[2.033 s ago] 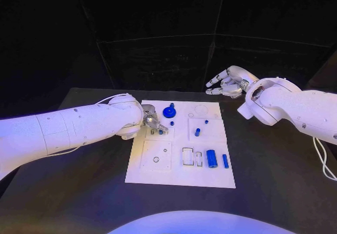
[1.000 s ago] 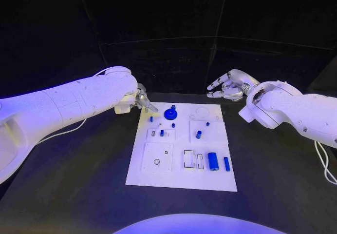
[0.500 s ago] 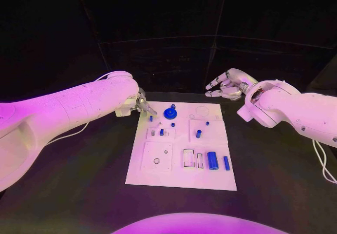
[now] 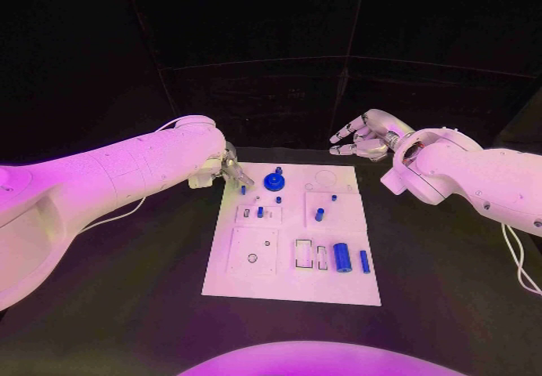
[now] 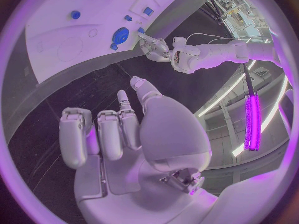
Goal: Assemble the parts on the task board
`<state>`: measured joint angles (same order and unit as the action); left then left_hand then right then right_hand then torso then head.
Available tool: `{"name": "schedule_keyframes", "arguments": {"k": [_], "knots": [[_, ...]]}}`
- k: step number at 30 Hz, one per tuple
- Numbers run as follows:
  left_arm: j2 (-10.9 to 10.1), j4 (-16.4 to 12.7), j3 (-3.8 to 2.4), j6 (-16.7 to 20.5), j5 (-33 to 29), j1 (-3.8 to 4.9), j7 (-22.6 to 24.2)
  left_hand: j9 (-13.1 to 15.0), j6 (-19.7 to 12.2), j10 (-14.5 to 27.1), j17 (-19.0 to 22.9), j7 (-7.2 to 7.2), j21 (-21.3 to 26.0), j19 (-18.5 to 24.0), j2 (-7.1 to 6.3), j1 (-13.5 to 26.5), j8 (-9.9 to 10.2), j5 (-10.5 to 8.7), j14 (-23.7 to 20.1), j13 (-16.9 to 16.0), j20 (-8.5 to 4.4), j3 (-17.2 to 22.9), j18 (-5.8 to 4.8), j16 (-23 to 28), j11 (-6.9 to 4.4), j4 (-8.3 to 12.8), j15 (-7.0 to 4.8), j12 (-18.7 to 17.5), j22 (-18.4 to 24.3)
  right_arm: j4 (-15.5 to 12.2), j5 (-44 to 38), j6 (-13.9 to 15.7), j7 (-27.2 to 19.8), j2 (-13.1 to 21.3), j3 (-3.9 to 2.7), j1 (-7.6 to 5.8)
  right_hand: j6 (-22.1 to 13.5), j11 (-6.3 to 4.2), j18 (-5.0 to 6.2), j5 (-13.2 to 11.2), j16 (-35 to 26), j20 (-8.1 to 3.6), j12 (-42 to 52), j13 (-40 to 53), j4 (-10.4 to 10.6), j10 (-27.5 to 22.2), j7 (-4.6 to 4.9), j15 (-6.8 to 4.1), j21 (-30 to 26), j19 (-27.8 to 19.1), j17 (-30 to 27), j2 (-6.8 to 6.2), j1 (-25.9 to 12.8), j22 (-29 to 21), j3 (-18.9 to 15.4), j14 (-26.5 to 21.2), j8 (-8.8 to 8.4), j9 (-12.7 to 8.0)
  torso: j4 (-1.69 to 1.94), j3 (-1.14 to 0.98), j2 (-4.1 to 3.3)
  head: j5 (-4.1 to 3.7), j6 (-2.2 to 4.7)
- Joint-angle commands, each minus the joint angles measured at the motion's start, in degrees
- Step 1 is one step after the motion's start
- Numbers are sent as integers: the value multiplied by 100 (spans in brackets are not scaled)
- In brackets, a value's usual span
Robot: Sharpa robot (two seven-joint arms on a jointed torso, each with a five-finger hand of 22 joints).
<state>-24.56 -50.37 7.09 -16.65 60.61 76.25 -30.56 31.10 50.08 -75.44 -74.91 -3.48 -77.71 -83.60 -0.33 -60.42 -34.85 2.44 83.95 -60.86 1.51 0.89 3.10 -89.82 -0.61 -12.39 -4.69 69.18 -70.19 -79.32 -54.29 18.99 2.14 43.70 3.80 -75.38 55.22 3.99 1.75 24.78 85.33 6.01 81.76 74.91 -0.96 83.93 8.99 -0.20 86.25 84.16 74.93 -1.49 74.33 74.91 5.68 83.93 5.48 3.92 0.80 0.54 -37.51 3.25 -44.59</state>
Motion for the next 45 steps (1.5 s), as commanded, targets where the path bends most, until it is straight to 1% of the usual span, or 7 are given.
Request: {"name": "schedule_keyframes", "arguments": {"k": [1,6,15,26,33,41,45], "knots": [[10,5,-3,-55,30,6,73,-4,39,-21,-1509,19,-26,-37,20,-97,-45,30,605,8,6,-28,78,-18,-31,33,15,18,-11,-5,-14,-23,-29,-6,-4,-12,49,-24,29,27,-25,-36,-22,851,-1,109,-8,-40,-22,129,495,4,-43,619,34,388,-33,-6,2,-3,1,-9,-3],[17,-2,-3,-102,30,3,89,-4,49,-21,-1509,23,-31,-40,72,-194,-60,30,605,8,3,-31,75,-18,-35,80,12,23,-24,-4,-14,-25,-27,-10,-4,-12,49,-24,29,27,-25,-36,-22,851,-1,109,-8,-40,-22,129,495,4,-43,619,34,388,-33,-6,0,-2,0,-5,-11],[28,-14,-3,-115,30,0,114,-5,50,-24,-1509,24,-39,-43,79,-212,-62,30,605,3,2,-36,73,-18,-36,90,11,28,-37,-2,-14,-34,-22,-12,-4,-12,49,-24,29,27,-25,-36,-22,851,-1,109,-8,-40,-22,129,495,4,-43,619,34,388,-33,-6,3,0,-1,-45,0],[23,-33,-3,-152,30,-1,134,-2,68,-22,-1509,29,-40,-44,94,-256,-78,30,605,6,0,-49,72,-18,-39,114,9,28,-41,3,-14,-40,-24,-22,-4,-12,49,-24,29,27,-25,-36,-22,851,-1,109,-8,-40,-22,129,495,4,-43,619,34,388,-33,-6,2,0,0,-36,1],[22,-55,-3,-188,29,-3,149,-8,72,-18,-1509,34,-38,-42,222,-494,-94,30,605,16,-8,8,72,-18,-47,257,1,27,-46,6,-14,-53,-19,-28,-4,-12,49,-25,28,30,-23,-36,-17,855,0,112,-9,-40,-22,129,500,5,-45,620,42,389,-34,-6,-2,-2,-3,-31,-16],[22,-42,-3,-199,29,-3,147,-9,72,-16,-1509,34,-35,-40,230,-510,-95,29,605,20,-8,11,73,-18,-47,269,1,25,-42,-1,-14,-76,-17,-28,-4,-12,50,-27,29,33,-24,-36,-10,860,-1,117,-10,-41,-23,129,499,6,-47,619,52,389,-34,-6,2,-3,-1,-20,-7],[24,-39,-3,-157,28,-3,173,-10,85,-20,-1509,41,-46,-46,285,-591,-106,30,605,15,-10,44,69,-18,-52,322,-2,31,-65,-2,-14,-77,-18,-30,-4,-12,50,-27,29,33,-24,-36,-10,860,-1,117,-10,-41,-23,129,499,6,-47,619,52,389,-34,-6,3,-2,-1,-16,-8]]}}
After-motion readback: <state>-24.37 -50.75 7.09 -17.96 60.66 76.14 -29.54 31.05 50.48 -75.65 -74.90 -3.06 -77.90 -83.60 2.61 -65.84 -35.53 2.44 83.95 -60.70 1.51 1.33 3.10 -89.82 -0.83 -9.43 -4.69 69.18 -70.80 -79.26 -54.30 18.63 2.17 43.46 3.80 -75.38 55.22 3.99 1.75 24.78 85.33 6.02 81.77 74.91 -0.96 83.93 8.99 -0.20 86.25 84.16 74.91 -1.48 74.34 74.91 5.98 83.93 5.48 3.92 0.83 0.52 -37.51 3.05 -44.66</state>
